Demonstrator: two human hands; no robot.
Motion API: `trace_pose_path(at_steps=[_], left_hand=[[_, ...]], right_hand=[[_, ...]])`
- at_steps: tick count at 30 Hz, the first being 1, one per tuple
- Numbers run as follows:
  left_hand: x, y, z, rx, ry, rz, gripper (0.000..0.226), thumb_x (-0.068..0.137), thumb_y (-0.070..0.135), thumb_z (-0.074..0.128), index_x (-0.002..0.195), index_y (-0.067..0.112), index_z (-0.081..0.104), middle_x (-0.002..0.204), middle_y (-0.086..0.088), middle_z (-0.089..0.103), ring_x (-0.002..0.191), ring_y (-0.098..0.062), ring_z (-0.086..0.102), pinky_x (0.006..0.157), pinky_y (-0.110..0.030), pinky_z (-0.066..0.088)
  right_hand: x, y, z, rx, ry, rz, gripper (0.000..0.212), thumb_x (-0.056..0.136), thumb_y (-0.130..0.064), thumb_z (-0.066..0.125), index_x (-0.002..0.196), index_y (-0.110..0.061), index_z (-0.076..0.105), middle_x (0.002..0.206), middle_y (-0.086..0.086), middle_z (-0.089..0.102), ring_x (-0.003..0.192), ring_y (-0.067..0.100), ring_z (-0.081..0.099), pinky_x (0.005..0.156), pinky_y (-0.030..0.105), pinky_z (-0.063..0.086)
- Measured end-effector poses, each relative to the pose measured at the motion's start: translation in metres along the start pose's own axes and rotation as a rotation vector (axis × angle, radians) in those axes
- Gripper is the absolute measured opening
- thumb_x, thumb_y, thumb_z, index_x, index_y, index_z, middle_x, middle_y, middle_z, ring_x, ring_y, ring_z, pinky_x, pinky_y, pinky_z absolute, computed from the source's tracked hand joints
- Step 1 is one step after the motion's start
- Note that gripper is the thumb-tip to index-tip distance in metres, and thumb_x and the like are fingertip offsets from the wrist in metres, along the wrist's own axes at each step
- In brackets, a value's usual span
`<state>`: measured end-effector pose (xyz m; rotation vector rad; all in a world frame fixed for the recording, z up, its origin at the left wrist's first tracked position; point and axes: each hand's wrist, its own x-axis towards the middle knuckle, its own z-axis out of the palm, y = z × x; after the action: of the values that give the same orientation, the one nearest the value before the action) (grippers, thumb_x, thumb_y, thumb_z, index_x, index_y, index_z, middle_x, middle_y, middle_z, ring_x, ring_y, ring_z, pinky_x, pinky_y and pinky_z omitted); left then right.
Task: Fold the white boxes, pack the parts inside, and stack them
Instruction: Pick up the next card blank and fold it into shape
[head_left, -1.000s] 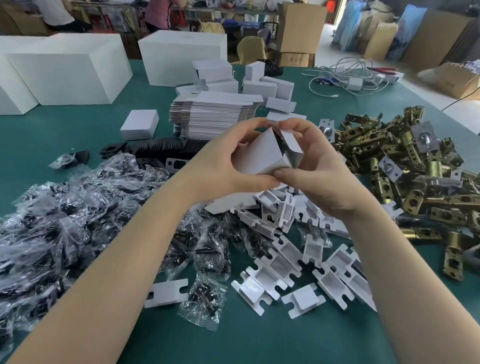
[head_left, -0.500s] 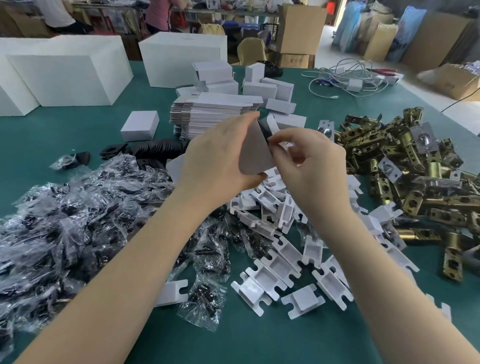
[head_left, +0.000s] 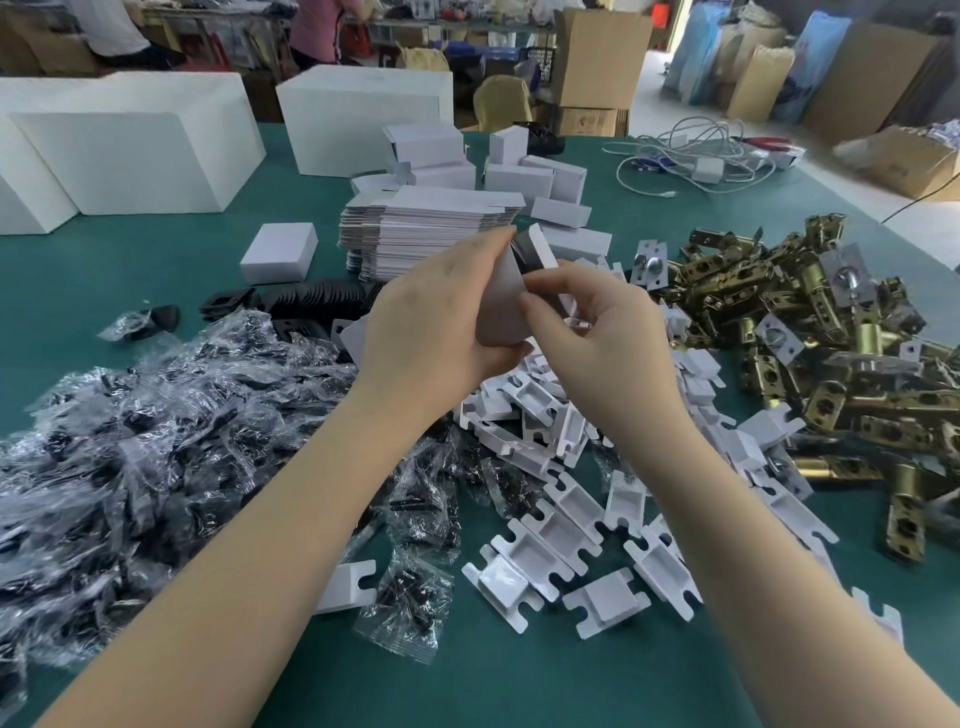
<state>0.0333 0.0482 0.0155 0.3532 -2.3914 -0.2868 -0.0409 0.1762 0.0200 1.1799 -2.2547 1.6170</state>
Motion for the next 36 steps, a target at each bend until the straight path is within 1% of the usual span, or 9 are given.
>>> trace_pose_path(at_steps=[2, 5, 6, 8, 10, 17, 24, 31, 36], left_hand=[[0.000, 0.000, 0.000, -0.029, -0.006, -0.038, 0.091, 0.065, 0.039, 0.084, 0.145, 0.026, 0.044, 0.133, 0.005, 0.061, 0.115, -0.021, 0.058, 0.084, -0.032, 0.045], [0.002, -0.001, -0.002, -0.062, -0.002, -0.070, 0.092, 0.062, 0.042, 0.086, 0.144, 0.032, 0.043, 0.131, 0.011, 0.061, 0.113, -0.017, 0.059, 0.082, -0.030, 0.044], [0.002, 0.000, -0.002, -0.065, -0.001, -0.072, 0.093, 0.062, 0.043, 0.086, 0.144, 0.033, 0.043, 0.131, 0.012, 0.061, 0.113, -0.016, 0.059, 0.082, -0.028, 0.043], [0.002, 0.001, -0.003, -0.061, 0.006, -0.064, 0.094, 0.062, 0.044, 0.087, 0.144, 0.031, 0.043, 0.133, 0.010, 0.060, 0.115, -0.015, 0.057, 0.085, -0.028, 0.043], [0.001, 0.002, -0.004, -0.056, 0.017, -0.052, 0.095, 0.062, 0.044, 0.088, 0.145, 0.028, 0.044, 0.135, 0.007, 0.059, 0.116, -0.017, 0.056, 0.086, -0.030, 0.044], [0.001, 0.004, -0.006, -0.074, 0.008, -0.048, 0.096, 0.062, 0.042, 0.089, 0.146, 0.029, 0.043, 0.136, 0.006, 0.059, 0.117, -0.018, 0.056, 0.088, -0.031, 0.043], [-0.001, 0.006, -0.005, -0.104, 0.008, -0.022, 0.097, 0.061, 0.038, 0.089, 0.146, 0.027, 0.044, 0.140, 0.007, 0.056, 0.120, -0.015, 0.051, 0.087, -0.026, 0.036], [-0.002, 0.006, -0.004, -0.124, 0.020, -0.016, 0.095, 0.061, 0.038, 0.089, 0.145, 0.028, 0.045, 0.136, 0.007, 0.059, 0.115, -0.013, 0.051, 0.084, -0.024, 0.033], [-0.002, 0.006, -0.004, -0.118, 0.041, 0.007, 0.096, 0.061, 0.037, 0.089, 0.146, 0.029, 0.044, 0.135, 0.006, 0.060, 0.113, -0.010, 0.049, 0.083, -0.025, 0.035]], right_hand=[[-0.002, -0.001, 0.002, -0.014, 0.037, -0.065, 0.019, 0.094, -0.014, 0.059, 0.105, -0.025, 0.070, 0.085, -0.028, 0.061, 0.082, -0.009, 0.057, 0.069, 0.011, 0.044], [-0.005, -0.002, 0.004, 0.025, 0.041, -0.086, 0.027, 0.099, -0.020, 0.052, 0.124, -0.029, 0.058, 0.099, -0.014, 0.069, 0.083, 0.008, 0.066, 0.073, 0.036, 0.055], [-0.004, -0.001, 0.003, 0.057, 0.046, -0.061, 0.029, 0.100, -0.022, 0.052, 0.128, -0.029, 0.055, 0.105, -0.011, 0.070, 0.087, 0.009, 0.067, 0.077, 0.039, 0.056], [-0.002, 0.001, 0.002, 0.131, 0.075, -0.006, 0.028, 0.100, -0.021, 0.055, 0.126, -0.028, 0.059, 0.110, -0.015, 0.068, 0.102, 0.001, 0.064, 0.088, 0.034, 0.055], [0.000, 0.002, 0.000, 0.200, 0.094, 0.040, 0.023, 0.097, -0.018, 0.061, 0.117, -0.030, 0.062, 0.107, -0.020, 0.067, 0.106, -0.004, 0.062, 0.091, 0.028, 0.055], [0.003, 0.000, -0.004, 0.345, 0.082, 0.109, 0.009, 0.093, -0.020, 0.068, 0.099, -0.027, 0.068, 0.095, -0.007, 0.074, 0.087, 0.000, 0.069, 0.072, 0.015, 0.052], [0.005, 0.001, -0.007, 0.349, 0.119, 0.139, 0.007, 0.088, -0.017, 0.074, 0.091, -0.023, 0.071, 0.087, -0.006, 0.074, 0.082, 0.007, 0.070, 0.075, 0.025, 0.057], [0.005, 0.002, -0.009, 0.332, 0.129, 0.116, 0.009, 0.085, -0.014, 0.076, 0.085, -0.022, 0.072, 0.083, -0.007, 0.074, 0.078, 0.005, 0.069, 0.072, 0.023, 0.056], [0.003, 0.001, -0.009, 0.316, 0.129, 0.059, 0.013, 0.085, -0.014, 0.077, 0.086, -0.027, 0.073, 0.079, -0.019, 0.073, 0.076, 0.000, 0.070, 0.071, 0.015, 0.052]])
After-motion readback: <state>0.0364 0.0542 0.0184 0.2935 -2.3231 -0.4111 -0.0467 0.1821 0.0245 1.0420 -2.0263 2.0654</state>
